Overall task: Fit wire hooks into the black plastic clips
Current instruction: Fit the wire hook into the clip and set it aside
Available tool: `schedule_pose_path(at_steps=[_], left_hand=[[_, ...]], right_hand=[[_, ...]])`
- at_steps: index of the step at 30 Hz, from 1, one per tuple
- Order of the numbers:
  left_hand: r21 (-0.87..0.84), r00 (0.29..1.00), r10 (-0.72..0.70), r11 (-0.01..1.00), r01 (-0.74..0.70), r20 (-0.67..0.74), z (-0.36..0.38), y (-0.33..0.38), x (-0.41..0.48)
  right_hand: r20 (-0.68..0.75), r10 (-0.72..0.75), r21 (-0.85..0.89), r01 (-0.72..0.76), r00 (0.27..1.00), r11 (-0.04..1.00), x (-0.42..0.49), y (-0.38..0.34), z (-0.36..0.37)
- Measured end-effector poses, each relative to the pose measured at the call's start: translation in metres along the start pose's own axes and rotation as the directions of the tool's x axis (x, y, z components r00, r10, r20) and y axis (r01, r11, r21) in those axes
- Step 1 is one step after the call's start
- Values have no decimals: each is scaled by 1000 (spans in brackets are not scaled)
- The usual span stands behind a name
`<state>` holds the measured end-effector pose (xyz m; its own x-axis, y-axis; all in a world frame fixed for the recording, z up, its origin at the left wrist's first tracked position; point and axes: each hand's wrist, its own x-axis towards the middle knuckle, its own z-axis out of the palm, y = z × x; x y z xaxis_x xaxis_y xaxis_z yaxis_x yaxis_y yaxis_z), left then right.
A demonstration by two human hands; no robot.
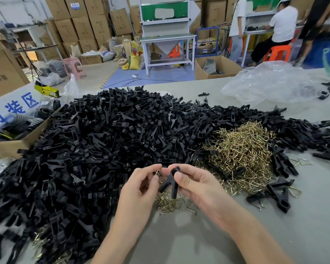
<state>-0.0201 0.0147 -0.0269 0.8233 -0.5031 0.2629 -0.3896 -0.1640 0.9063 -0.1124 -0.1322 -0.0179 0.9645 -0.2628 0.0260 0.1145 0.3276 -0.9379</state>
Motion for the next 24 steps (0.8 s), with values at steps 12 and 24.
schedule_pose_path(at_steps=[12,24], left_hand=[[177,993,78,982,-62,-88,-2,1,-2],[-297,972,-234,929,221,-7,-10,9,2]], right_hand=[[29,25,68,-27,999,997,0,3,3],[-50,-62,-152,54,997,987,2,8,-5]])
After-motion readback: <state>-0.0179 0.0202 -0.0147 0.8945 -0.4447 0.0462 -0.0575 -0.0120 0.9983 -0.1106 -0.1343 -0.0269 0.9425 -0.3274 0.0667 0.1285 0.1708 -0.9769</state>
